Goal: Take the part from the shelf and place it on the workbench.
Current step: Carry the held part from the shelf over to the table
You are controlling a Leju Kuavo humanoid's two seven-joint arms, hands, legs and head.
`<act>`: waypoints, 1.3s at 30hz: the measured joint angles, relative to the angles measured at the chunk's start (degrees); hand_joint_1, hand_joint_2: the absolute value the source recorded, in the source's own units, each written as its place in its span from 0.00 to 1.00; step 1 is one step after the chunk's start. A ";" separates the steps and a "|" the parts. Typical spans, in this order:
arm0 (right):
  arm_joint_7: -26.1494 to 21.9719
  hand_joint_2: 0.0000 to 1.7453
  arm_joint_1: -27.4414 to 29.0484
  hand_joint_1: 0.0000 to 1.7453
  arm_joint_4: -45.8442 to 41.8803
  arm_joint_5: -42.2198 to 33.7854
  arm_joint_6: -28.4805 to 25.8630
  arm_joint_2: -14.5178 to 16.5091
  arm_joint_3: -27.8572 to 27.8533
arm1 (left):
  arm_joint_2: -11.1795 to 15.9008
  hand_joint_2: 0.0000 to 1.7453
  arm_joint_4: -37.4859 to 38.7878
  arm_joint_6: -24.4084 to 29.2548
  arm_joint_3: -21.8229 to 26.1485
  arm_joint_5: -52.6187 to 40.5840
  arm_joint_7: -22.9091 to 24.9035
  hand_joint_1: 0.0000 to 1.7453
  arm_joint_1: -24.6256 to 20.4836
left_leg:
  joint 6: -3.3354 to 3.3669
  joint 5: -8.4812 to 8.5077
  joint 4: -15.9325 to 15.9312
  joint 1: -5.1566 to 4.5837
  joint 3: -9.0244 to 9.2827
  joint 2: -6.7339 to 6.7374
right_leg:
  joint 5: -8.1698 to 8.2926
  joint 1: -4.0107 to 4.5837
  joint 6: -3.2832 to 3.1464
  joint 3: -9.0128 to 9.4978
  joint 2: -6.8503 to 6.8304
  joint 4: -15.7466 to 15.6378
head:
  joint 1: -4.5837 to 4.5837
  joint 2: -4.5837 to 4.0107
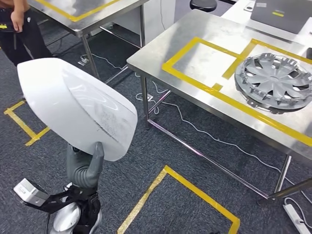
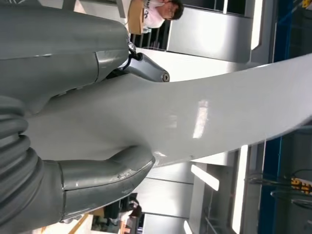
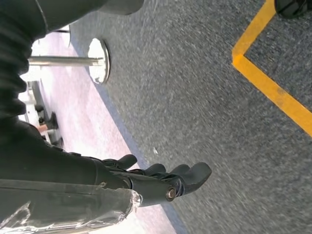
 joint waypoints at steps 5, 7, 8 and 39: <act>0.20 1.00 0.48 0.00 0.00 -0.01 0.06 0.00 -0.01 | -0.20 1.00 -0.01 -0.02 -0.02 0.01 0.01 1.00 -0.04 | 1.93 0.35 -0.61 -0.27 0.45 3.25 | -3.34 0.12 1.18 -3.30 -4.66 5.85 | 0.55 -0.01; 0.20 1.00 0.29 0.00 0.00 0.01 0.09 0.01 0.00 | -0.19 1.00 0.00 -0.03 0.02 0.02 0.00 1.00 0.10 | 2.26 0.23 -0.62 -0.59 0.46 4.81 | -6.65 0.18 1.30 -6.83 -6.71 13.25 | 0.72 -0.01; 0.20 1.00 0.27 0.00 0.00 0.01 0.11 0.02 0.00 | -0.17 1.00 0.01 -0.03 0.03 0.02 -0.01 1.00 0.14 | 2.33 0.17 -0.62 -0.69 0.48 5.59 | -7.21 0.18 1.30 -7.72 -7.01 15.33 | 0.72 -0.01; 0.57 1.00 0.16 0.00 0.00 -0.07 0.02 0.04 -0.01 | -0.04 1.00 -0.03 0.56 0.18 -0.04 -0.02 1.00 0.01 | 2.39 0.25 -0.64 -0.62 0.38 5.68 | -7.34 -0.18 1.35 -7.17 -7.11 15.04 | 0.49 0.00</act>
